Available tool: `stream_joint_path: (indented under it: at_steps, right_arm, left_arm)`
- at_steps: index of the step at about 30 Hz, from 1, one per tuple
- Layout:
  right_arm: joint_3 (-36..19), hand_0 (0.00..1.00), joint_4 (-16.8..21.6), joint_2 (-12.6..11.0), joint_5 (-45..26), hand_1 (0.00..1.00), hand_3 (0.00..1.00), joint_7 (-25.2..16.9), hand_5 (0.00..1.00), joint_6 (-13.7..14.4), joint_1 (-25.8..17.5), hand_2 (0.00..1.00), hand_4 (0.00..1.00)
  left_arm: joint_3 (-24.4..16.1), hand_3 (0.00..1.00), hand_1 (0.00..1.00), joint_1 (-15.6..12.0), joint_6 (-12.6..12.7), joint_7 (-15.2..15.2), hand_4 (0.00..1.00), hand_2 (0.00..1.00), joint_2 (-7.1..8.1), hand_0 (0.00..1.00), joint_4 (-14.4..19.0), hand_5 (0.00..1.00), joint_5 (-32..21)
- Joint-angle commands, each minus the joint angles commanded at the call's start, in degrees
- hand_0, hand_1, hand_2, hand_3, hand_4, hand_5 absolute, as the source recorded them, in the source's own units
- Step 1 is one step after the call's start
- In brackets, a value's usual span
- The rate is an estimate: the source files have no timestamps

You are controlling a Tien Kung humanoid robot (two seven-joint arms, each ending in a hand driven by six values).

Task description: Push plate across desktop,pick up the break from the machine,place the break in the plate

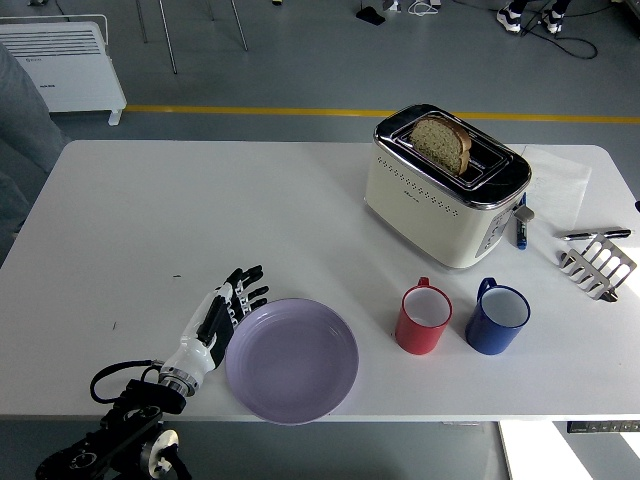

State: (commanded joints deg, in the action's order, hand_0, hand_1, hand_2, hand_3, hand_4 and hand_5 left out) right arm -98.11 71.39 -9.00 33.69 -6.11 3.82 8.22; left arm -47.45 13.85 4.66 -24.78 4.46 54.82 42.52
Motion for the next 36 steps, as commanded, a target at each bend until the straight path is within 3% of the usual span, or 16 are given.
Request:
stream_joint_path:
  at_steps: [9, 14, 19, 21, 26, 27, 28, 32, 33, 36]
  right_arm:
    - [0.2, 0.767, 0.1, -0.1, 0.1, 0.689, 0.683, 0.0, 0.574, 0.0, -0.3, 0.685, 0.519]
    - [0.5, 0.767, 0.5, -0.2, 1.7, 0.689, 0.683, 0.1, 0.574, 0.6, -0.4, 0.685, 0.519]
    - [2.2, 0.769, 2.5, -0.8, 8.2, 0.689, 0.684, 0.0, 0.571, 3.2, -0.3, 0.687, 0.522]
    - [3.6, 0.775, 4.1, -1.5, 12.2, 0.698, 0.688, -0.3, 0.559, 5.4, 0.2, 0.694, 0.528]
    - [8.0, 0.775, 7.0, -5.1, 24.3, 0.698, 0.688, 1.6, 0.559, 10.0, 3.1, 0.694, 0.528]
    - [9.0, 0.792, 7.3, -6.0, 26.5, 0.736, 0.739, 2.1, 0.489, 10.4, 4.1, 0.738, 0.573]
    - [10.1, 0.792, 7.2, -7.0, 29.1, 0.736, 0.739, 2.9, 0.489, 10.8, 5.3, 0.738, 0.573]
    - [14.1, 0.792, 6.4, -10.1, 38.5, 0.736, 0.739, 5.7, 0.489, 10.7, 9.9, 0.738, 0.573]
    - [15.4, 0.843, 6.0, -10.9, 40.8, 0.791, 0.810, 6.7, 0.400, 10.5, 11.5, 0.817, 0.706]
    - [19.3, 0.843, 4.4, -12.9, 47.3, 0.791, 0.810, 9.5, 0.400, 9.3, 16.0, 0.817, 0.706]
  left_arm:
    - [-2.7, 0.845, 0.844, -1.2, 2.2, -1.7, 0.602, 0.910, -0.72, 0.794, 0.6, 0.998, 0.6]
    - [-7.1, 0.845, 0.844, -2.7, 5.1, -4.2, 0.602, 0.910, -2.19, 0.794, 1.6, 0.998, 1.3]
    - [-9.8, 0.844, 0.842, -4.0, 8.0, -5.7, 0.603, 0.907, -2.82, 0.787, 3.1, 0.998, 3.2]
    - [-12.0, 0.841, 0.835, -5.1, 9.9, -6.5, 0.604, 0.901, -3.35, 0.776, 4.1, 0.998, 4.6]
    - [-18.8, 0.841, 0.835, -7.1, 11.0, -6.4, 0.604, 0.901, -4.46, 0.776, 6.3, 0.998, 7.3]
    - [-20.1, 0.838, 0.830, -7.3, 11.0, -6.3, 0.603, 0.897, -4.46, 0.773, 6.7, 0.998, 7.7]
    - [-21.2, 0.838, 0.830, -7.6, 10.9, -6.1, 0.603, 0.897, -4.46, 0.773, 7.0, 0.998, 8.0]
    - [-24.4, 0.838, 0.830, -8.3, 10.5, -5.1, 0.603, 0.897, -4.46, 0.773, 7.8, 0.998, 9.0]
    - [-25.1, 0.833, 0.819, -8.4, 10.6, -4.9, 0.604, 0.886, -4.46, 0.767, 8.0, 0.998, 9.2]
    - [-27.0, 0.833, 0.819, -8.6, 10.8, -4.8, 0.604, 0.886, -4.46, 0.767, 8.2, 0.998, 9.3]
